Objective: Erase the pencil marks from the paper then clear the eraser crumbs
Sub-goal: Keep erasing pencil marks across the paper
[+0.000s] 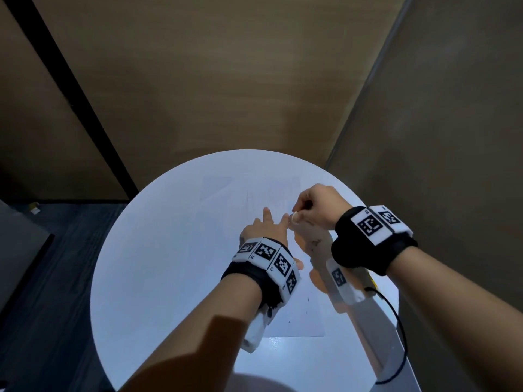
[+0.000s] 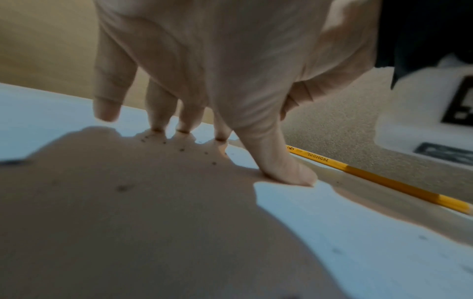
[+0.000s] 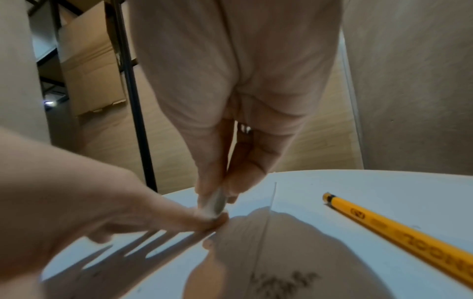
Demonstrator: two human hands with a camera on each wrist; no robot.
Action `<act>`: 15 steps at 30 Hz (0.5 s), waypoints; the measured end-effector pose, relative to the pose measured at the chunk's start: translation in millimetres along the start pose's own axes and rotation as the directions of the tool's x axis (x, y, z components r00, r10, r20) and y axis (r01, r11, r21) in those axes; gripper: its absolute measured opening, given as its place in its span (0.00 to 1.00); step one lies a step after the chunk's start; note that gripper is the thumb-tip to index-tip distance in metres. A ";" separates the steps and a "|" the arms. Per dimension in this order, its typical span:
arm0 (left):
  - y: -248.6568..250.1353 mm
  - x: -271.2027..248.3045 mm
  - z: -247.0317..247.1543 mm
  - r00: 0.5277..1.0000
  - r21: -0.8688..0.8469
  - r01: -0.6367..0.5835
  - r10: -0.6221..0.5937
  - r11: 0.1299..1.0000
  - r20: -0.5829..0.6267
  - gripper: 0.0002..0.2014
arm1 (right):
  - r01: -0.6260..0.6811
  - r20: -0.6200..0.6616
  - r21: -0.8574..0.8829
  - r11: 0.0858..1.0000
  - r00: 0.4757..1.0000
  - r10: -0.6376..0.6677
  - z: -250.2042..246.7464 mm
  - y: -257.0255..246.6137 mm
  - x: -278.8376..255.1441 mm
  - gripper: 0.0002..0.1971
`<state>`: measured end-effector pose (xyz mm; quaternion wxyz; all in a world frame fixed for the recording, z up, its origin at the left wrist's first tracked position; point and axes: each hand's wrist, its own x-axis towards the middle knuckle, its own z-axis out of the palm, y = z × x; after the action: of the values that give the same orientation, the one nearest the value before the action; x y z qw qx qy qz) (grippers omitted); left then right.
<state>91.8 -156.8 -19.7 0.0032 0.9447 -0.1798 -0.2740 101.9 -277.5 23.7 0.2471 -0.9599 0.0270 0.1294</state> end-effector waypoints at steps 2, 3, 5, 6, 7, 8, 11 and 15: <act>-1.0 1.7 2.0 1.000 -0.040 -0.010 0.011 0.999 0.019 0.54 | 0.010 0.053 -0.051 0.999 0.999 -0.008 3.9 -0.8 -1.7 0.04; -3.7 2.6 2.1 1.000 -0.051 -0.025 0.026 0.998 0.012 0.53 | 0.010 0.078 -0.079 0.997 0.997 -0.004 7.3 -0.6 -2.7 0.04; -10.9 5.7 0.8 0.998 -0.058 -0.067 0.066 0.996 -0.018 0.47 | -0.005 0.081 -0.095 0.995 0.997 0.012 12.3 2.2 -2.7 0.05; -14.0 7.9 -0.9 0.996 -0.050 -0.087 0.086 0.995 -0.032 0.44 | -0.014 0.069 -0.088 0.996 0.997 0.020 13.3 4.2 -1.7 0.06; -15.8 9.9 -2.7 0.994 -0.037 -0.106 0.105 0.994 -0.041 0.42 | -0.025 0.055 -0.078 0.997 0.998 0.029 13.5 5.4 -0.8 0.06; -16.6 11.4 -3.9 0.991 -0.028 -0.126 0.125 0.992 -0.040 0.41 | -0.036 0.043 -0.063 0.997 0.998 0.039 13.8 6.6 0.1 0.06; -15.1 15.3 -3.6 0.986 -0.040 -0.168 0.168 0.985 -0.007 0.45 | -0.056 0.019 -0.012 0.998 0.998 0.056 15.6 10.0 1.6 0.06; -15.3 18.6 -0.1 0.981 -0.006 -0.189 0.189 0.982 0.035 0.50 | -0.088 -0.017 0.086 0.992 0.996 0.089 18.1 15.0 3.5 0.08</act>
<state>111.7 -148.8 -30.9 0.0271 0.9183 -0.2685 -0.2895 99.3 -281.9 0.5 0.2815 -0.9477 0.0777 0.1288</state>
